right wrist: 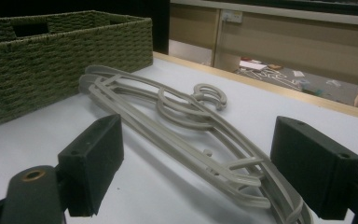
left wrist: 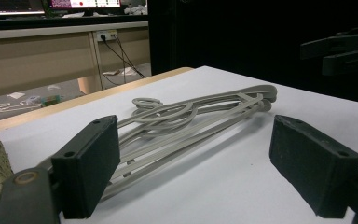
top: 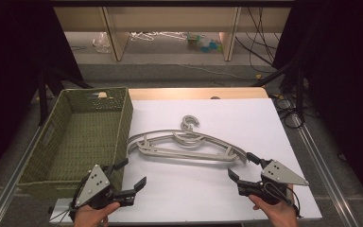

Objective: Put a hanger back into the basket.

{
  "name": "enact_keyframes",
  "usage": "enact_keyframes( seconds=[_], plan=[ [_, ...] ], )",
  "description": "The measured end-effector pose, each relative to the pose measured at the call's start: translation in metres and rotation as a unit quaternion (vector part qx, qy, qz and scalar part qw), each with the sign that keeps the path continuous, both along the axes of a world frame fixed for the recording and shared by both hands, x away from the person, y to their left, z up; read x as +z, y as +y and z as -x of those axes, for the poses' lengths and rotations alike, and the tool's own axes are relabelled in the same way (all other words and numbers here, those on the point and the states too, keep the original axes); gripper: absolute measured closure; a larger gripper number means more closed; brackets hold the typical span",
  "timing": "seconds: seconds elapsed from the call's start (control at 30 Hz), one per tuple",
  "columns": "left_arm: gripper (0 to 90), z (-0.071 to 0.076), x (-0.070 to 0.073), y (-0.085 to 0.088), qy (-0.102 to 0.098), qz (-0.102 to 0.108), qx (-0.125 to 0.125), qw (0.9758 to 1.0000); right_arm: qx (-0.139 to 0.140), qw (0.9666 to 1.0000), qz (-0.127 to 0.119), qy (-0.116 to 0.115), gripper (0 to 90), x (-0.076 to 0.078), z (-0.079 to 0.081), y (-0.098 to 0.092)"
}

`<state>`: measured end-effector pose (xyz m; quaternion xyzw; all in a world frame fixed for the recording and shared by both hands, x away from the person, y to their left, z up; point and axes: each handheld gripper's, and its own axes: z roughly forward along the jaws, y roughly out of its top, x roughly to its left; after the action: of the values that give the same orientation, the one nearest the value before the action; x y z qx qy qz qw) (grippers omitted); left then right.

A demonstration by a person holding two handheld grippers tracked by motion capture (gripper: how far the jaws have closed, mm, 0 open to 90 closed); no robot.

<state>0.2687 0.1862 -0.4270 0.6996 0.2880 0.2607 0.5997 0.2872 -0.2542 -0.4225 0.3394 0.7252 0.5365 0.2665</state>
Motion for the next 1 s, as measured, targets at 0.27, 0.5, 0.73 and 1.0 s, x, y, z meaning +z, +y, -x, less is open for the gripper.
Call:
enact_keyframes(
  seconds=[0.27,0.5,0.73,1.0],
  plan=[
    [15.9,-0.001,-0.001,-0.001,0.003,-0.002,-0.001,1.0,-0.002,0.9995,0.03,-0.007,18.4,0.002,-0.004,0.006],
    [15.8,-0.003,-0.002,0.0,0.002,-0.006,-0.001,1.0,0.009,0.9994,0.034,-0.004,19.5,0.007,-0.03,0.01],
    [15.8,-0.003,-0.002,-0.001,0.005,-0.01,0.001,0.9999,0.043,0.9972,0.056,0.025,21.8,0.013,-0.056,0.014],
    [15.9,-0.004,-0.003,-0.001,0.005,-0.013,0.001,0.9999,0.071,0.9869,0.123,0.076,30.7,0.017,-0.1,0.021]
  ],
)
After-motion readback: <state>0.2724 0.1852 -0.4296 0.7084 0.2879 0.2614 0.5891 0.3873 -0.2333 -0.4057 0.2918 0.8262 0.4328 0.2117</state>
